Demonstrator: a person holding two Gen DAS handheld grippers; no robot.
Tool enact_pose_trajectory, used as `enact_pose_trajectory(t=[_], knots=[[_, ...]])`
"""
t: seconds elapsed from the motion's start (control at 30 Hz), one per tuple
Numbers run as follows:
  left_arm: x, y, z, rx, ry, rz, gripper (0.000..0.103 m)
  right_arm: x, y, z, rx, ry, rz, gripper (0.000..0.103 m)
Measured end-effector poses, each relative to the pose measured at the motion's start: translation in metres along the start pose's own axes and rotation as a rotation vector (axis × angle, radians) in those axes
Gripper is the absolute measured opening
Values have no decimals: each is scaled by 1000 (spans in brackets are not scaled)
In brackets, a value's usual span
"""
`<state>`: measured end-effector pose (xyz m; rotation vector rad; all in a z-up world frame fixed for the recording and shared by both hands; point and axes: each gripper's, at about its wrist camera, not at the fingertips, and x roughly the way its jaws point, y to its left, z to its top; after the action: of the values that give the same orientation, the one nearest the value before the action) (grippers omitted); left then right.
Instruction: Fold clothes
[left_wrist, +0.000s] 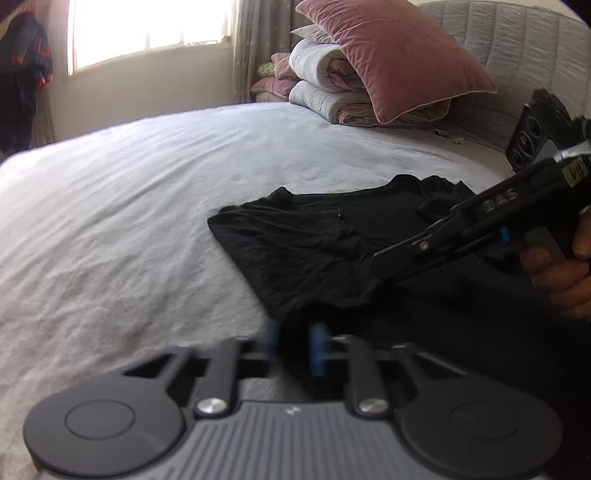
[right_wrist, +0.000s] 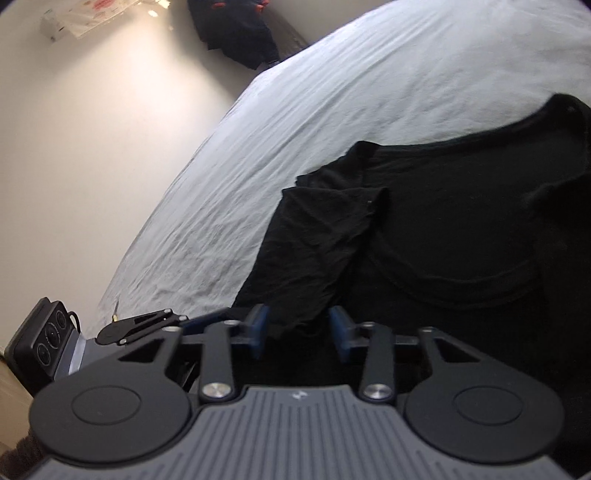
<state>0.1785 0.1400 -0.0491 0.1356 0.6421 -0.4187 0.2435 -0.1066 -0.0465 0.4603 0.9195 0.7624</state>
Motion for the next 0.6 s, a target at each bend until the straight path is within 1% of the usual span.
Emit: enact_pose_trajectory(t=[0.03, 0.13, 0.23, 0.3, 0.43, 0.5, 0.53, 0.57, 0.6], knots=[[-2, -1, 0, 12, -5, 6, 6, 2, 0, -1, -9, -1, -6, 5], [-10, -1, 1, 46, -18, 22, 6, 6, 4, -2, -39, -8, -23, 6], [-16, 1, 3, 59, -10, 14, 6, -3, 13, 1, -74, -21, 7, 5], [-21, 3, 4, 65, -2, 4, 6, -6, 14, 3, -87, -13, 9, 5], [-15, 3, 0, 91, 76, -31, 7, 2, 15, 0, -134, 35, -60, 5], [-15, 4, 1, 97, 90, -40, 7, 9, 12, -3, -149, 71, -75, 7], [-17, 5, 3, 94, 89, -45, 11, 10, 11, -4, -152, 80, -64, 9], [-19, 7, 7, 86, 80, -47, 13, 7, 10, -3, -143, 79, -53, 14], [-22, 9, 11, 79, 72, -50, 19, 4, 9, -2, -135, 75, -45, 15]])
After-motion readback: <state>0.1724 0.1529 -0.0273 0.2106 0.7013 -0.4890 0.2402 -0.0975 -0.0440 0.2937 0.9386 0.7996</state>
